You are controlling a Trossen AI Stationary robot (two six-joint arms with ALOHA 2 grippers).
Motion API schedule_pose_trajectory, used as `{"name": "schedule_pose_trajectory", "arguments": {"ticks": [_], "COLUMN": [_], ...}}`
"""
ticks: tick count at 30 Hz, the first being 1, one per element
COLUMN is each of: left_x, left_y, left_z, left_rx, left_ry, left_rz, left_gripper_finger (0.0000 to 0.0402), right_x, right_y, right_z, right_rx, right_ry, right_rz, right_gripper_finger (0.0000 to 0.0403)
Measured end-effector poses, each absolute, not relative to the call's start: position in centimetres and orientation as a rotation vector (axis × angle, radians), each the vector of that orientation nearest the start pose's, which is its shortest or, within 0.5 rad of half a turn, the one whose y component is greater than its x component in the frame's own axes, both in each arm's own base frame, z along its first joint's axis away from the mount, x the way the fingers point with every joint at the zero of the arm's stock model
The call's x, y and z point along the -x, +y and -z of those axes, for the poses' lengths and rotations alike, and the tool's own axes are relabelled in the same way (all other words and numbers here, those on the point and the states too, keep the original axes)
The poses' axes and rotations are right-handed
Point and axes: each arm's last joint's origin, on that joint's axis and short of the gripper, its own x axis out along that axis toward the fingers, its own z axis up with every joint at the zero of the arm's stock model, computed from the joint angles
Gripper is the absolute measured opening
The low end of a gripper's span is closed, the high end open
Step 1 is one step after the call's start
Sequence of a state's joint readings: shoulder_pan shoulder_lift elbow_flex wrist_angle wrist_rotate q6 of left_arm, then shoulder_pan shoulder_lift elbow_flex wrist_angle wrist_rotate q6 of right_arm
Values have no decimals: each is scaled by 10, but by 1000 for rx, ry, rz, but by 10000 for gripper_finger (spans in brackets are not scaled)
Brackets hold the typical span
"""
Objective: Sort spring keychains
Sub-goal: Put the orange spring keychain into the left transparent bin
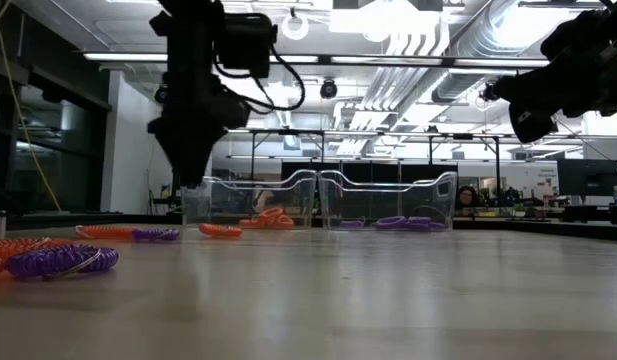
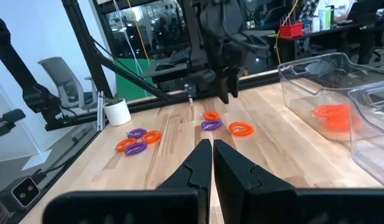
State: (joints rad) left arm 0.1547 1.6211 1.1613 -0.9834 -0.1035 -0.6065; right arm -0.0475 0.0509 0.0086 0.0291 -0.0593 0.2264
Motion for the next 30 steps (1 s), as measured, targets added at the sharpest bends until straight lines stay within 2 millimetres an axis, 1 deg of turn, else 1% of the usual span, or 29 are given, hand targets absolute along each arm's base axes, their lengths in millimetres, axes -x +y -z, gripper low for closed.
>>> {"name": "schedule_pose_trajectory", "arguments": {"ticks": [3, 15, 23, 30], "left_x": [-292, -301, -313, -314], "left_y": [48, 50, 53, 54], "left_z": [-211, -188, -173, -166], "left_rx": [546, 537, 539, 509], "left_ry": [1285, 1312, 1287, 1298], "left_rz": [-628, -640, -634, -668], "left_gripper_finger": [170, 201, 203, 203], "right_x": [-100, -100, -100, -100], "right_y": [-3, -3, -3, -3], "right_z": [-165, -165, -165, -165], "right_rx": [-227, -227, -227, -227], "right_ry": [16, 14, 12, 12], "right_rz": [-11, -11, -11, -11], "right_gripper_finger": [12, 12, 12, 12]}}
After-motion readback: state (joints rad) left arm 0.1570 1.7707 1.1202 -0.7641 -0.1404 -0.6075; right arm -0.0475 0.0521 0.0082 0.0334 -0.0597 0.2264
